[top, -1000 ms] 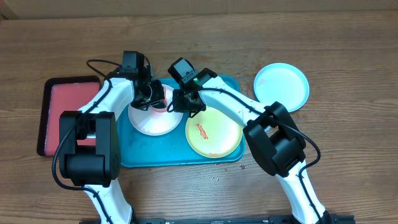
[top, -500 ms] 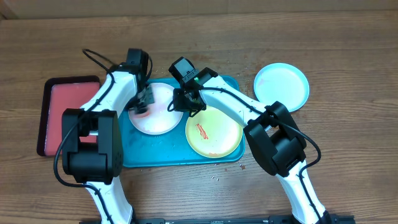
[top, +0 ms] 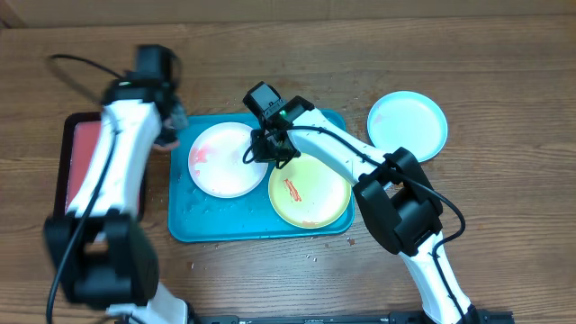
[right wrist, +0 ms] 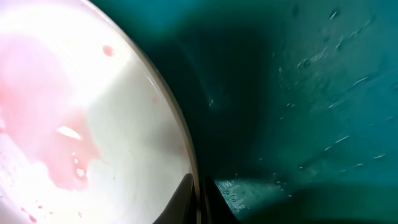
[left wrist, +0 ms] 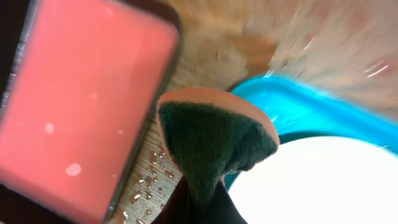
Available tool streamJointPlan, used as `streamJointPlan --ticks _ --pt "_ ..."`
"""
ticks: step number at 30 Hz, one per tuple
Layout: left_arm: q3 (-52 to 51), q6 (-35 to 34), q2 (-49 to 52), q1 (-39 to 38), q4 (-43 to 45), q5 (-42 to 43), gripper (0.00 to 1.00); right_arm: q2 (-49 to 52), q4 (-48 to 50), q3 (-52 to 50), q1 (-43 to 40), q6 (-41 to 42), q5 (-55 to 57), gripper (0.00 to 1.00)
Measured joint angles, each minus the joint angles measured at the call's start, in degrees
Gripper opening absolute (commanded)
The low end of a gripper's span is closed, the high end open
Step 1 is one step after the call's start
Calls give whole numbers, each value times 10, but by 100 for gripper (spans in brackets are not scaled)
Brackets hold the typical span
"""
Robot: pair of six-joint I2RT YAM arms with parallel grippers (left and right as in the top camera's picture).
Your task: Clean dirty plates on tray and stack at the side
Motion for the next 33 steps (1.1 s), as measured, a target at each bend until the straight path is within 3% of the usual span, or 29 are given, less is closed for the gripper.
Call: streamJointPlan --ticks 7,12,18,24,33 --pt "10 -4 -64 136 -58 91 4 -10 -39 68 7 -88 56 4" --pt "9 -4 -50 242 -74 132 4 -51 -47 110 45 -161 193 4" --pt "9 -6 -39 324 -68 154 4 -98 -44 127 124 -221 439 4" --pt "9 -6 -27 341 -68 158 4 -103 -43 127 177 -308 617 4" --pt "9 -6 -10 341 -68 170 4 -103 -33 127 203 -429 763 4"
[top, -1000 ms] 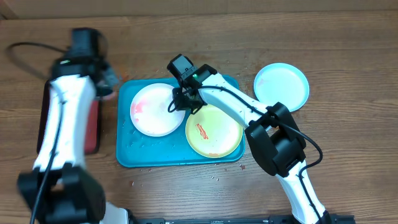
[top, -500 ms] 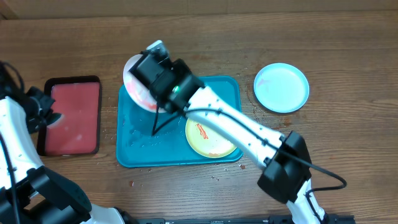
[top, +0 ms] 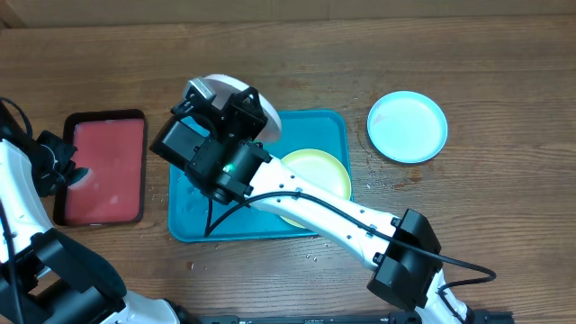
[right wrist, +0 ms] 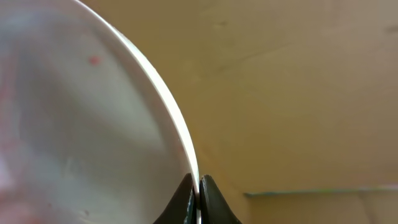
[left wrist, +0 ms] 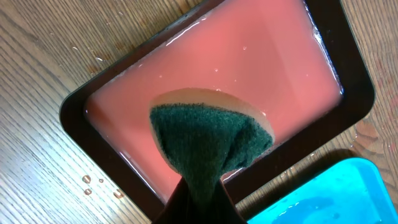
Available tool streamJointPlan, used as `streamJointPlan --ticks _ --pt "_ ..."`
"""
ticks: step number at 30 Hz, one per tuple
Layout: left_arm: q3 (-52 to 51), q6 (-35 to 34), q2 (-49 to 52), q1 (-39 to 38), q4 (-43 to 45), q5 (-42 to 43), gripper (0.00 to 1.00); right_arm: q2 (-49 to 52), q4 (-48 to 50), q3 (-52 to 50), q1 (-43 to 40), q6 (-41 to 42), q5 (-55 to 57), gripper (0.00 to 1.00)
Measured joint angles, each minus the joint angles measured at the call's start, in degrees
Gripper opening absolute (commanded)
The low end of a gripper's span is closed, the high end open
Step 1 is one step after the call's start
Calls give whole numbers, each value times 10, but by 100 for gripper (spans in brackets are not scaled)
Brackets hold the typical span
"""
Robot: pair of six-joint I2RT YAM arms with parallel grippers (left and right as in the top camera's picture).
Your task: Clean dirty plates on tray and stack at the side
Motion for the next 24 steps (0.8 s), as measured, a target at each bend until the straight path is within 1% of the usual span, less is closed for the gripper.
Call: streamJointPlan --ticks 4,6,8,9,11,13,15,19,20,22,24 --pt "0 0 0 0 0 1 4 0 5 0 0 -18 45 4" --pt "0 0 0 0 1 2 4 0 3 0 0 -3 31 4" --pt "0 0 0 0 1 2 4 0 -4 0 -4 25 -34 4" --pt "0 0 0 0 1 3 4 0 -6 -1 -8 32 -95 4" --pt "0 0 0 0 1 3 4 0 -10 -6 -22 33 -192 4" --pt "0 0 0 0 1 4 4 0 -27 -14 -40 31 -243 4" --pt "0 0 0 0 1 6 4 0 -46 -17 -59 47 -235 4" --pt "0 0 0 0 4 8 4 -10 -48 -17 -82 108 -131 4" --pt "0 0 0 0 5 9 4 -16 -45 -17 -83 119 -120 4" --pt "0 -2 0 0 5 9 4 -34 -40 -17 -94 142 -137 4" --pt "0 -2 0 0 5 9 4 -58 -50 -17 -120 159 -211 4"
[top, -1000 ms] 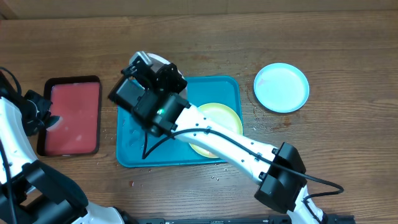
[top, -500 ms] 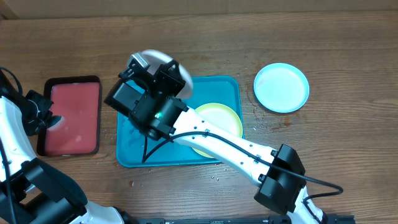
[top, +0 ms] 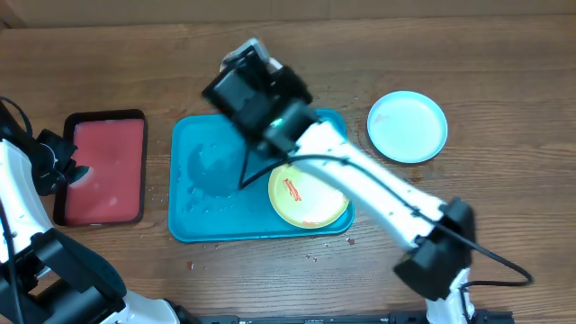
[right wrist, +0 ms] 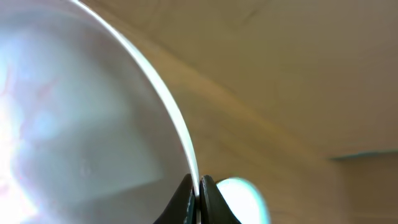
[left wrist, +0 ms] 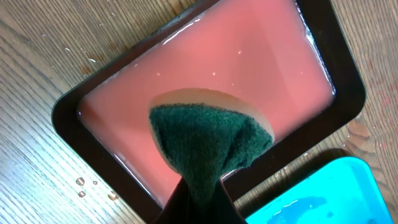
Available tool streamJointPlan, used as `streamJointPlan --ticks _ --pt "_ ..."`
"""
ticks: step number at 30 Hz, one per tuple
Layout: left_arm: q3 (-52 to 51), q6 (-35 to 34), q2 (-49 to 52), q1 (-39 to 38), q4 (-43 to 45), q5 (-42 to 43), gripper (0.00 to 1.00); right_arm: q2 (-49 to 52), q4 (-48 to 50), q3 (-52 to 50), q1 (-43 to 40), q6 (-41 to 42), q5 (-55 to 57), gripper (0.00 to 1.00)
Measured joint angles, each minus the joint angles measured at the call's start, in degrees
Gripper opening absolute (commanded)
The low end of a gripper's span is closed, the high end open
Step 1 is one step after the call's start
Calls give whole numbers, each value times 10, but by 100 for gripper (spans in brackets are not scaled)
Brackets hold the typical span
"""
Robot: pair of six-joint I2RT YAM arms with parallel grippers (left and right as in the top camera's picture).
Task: Clean dirty plates on tray and stack at the side
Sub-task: 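Stack the white plate onto the light-blue plate with the right gripper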
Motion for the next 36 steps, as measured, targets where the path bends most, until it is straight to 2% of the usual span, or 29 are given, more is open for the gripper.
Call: streamJointPlan --ticks 4,8,14,17,25,26,28,29,36 --pt "0 0 0 0 1 0 4 -16 -27 1 -123 34 -211 4" --pt "0 0 0 0 2 0 4 -4 -80 0 -296 95 -413 4" --pt "0 0 0 0 2 0 4 -3 -160 -7 -485 124 -529 4" --pt "0 0 0 0 7 0 4 -3 -160 -37 -535 126 -550 4" --pt "0 0 0 -23 9 0 4 -3 -72 -181 -565 124 -574 4" --pt "0 0 0 -25 9 0 4 -3 -67 -194 -565 124 -576 9" --pt "0 0 0 -29 9 0 4 -3 -66 -207 -565 125 -579 10" --pt "0 0 0 -30 9 0 4 -3 -67 -208 -565 124 -579 4" --pt "0 0 0 -30 10 0 4 -3 -70 -208 -565 126 -584 4"
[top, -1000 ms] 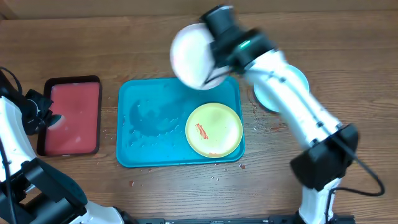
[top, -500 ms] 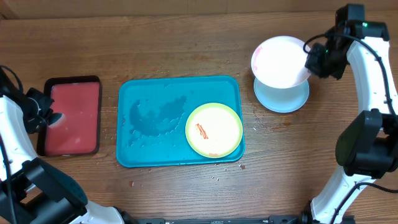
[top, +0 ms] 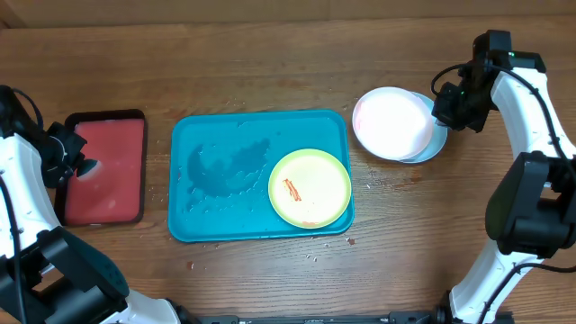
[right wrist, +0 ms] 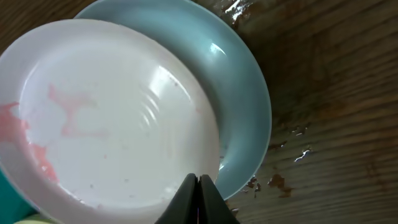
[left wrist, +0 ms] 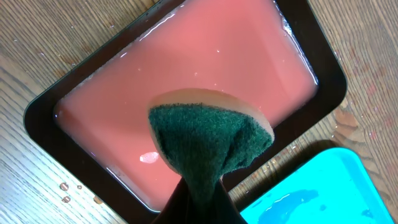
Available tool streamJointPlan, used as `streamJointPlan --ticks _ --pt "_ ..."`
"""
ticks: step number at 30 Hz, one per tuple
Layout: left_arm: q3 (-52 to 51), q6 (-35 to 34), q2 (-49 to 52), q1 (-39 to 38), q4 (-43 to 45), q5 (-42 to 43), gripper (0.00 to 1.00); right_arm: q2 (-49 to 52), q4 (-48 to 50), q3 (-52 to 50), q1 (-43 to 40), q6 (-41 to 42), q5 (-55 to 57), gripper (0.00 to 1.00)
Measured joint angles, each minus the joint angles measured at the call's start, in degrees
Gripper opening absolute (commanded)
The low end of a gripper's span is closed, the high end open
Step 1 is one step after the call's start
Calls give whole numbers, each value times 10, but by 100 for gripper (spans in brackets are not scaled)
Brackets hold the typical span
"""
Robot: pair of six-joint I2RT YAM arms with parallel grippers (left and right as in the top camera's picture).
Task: Clean dirty plates on tray and stack at the side
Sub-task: 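Stack the white plate onto the light-blue plate with the right gripper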
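Note:
A white plate (top: 391,123) with pink smears (right wrist: 112,118) lies over the light blue plate (top: 438,144) (right wrist: 242,106) on the table at the right, offset to its left. My right gripper (top: 447,112) (right wrist: 198,182) is shut on the white plate's rim. A yellow-green plate (top: 310,189) with a red streak sits in the blue tray (top: 207,225). At the far left my left gripper (top: 76,166) (left wrist: 199,186) is shut on a green-faced sponge (left wrist: 208,140), held above the black tray's pink liquid.
The black tray (top: 99,117) (left wrist: 37,118) of pink liquid stands left of the blue tray. Water is smeared over the blue tray's left half. Droplets and crumbs dot the wood near both trays and beside the light blue plate.
The white plate was held high over the blue tray's back edge; now it is at the right, over the light blue plate. The left gripper with the sponge has shifted slightly over the pink liquid.
First the white plate lay in the blue tray with my right gripper shut on its rim, and the sponge was at the tray's left edge. Then the plate was off the tray and the sponge over the black tray. Now the plate is over the light blue one.

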Motion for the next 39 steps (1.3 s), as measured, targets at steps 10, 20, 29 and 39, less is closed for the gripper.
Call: streamJointPlan --ticks 10,20,29,39 --pt "0 0 0 0 0 0 4 0 3 0 10 -41 -58 37" --pt "0 0 0 0 1 0 4 0 121 -93 30 -32 -28 4" --pt "0 0 0 0 0 0 4 0 155 -150 30 2 14 4" --pt "0 0 0 0 0 0 4 0 99 -135 30 43 97 4"
